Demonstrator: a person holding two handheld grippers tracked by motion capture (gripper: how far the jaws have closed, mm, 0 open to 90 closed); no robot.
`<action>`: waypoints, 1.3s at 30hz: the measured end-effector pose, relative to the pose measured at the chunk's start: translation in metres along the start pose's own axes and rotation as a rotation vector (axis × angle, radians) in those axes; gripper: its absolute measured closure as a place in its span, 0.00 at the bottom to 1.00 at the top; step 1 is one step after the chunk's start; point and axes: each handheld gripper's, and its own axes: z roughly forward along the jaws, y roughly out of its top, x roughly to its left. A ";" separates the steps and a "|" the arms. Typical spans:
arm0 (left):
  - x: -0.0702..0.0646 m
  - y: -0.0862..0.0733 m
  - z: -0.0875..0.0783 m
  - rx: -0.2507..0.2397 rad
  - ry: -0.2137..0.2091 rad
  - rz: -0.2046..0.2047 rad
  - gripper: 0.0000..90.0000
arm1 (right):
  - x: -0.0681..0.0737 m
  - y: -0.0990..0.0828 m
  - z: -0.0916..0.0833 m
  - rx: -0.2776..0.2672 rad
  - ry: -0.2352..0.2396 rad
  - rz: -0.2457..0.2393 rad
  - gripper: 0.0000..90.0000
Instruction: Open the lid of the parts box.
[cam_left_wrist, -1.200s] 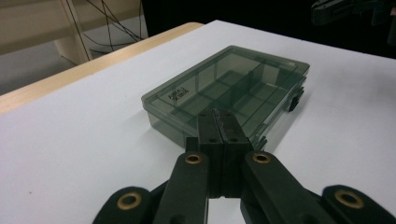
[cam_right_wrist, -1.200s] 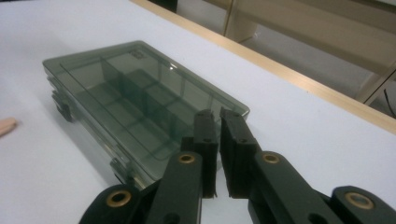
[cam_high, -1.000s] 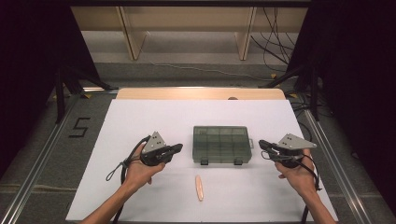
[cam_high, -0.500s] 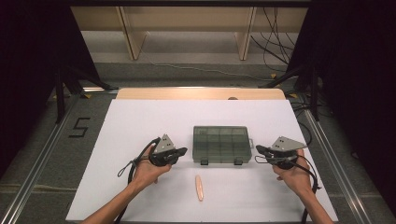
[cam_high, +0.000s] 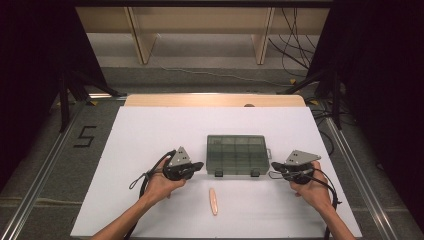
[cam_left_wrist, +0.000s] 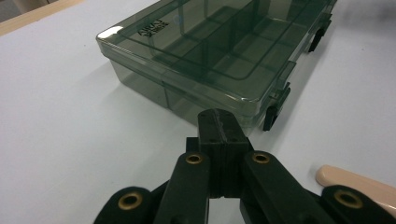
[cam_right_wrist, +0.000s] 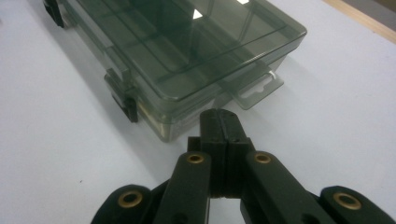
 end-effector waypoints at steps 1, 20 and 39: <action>-0.001 0.000 0.000 0.000 -0.001 -0.006 1.00 | 0.000 0.000 0.001 0.003 -0.001 -0.003 1.00; -0.006 -0.001 0.006 0.037 -0.030 0.039 1.00 | 0.006 0.001 0.005 0.013 0.037 -0.022 1.00; -0.006 0.011 -0.001 -0.052 -0.015 0.015 1.00 | 0.007 0.009 0.000 -0.093 0.030 -0.011 1.00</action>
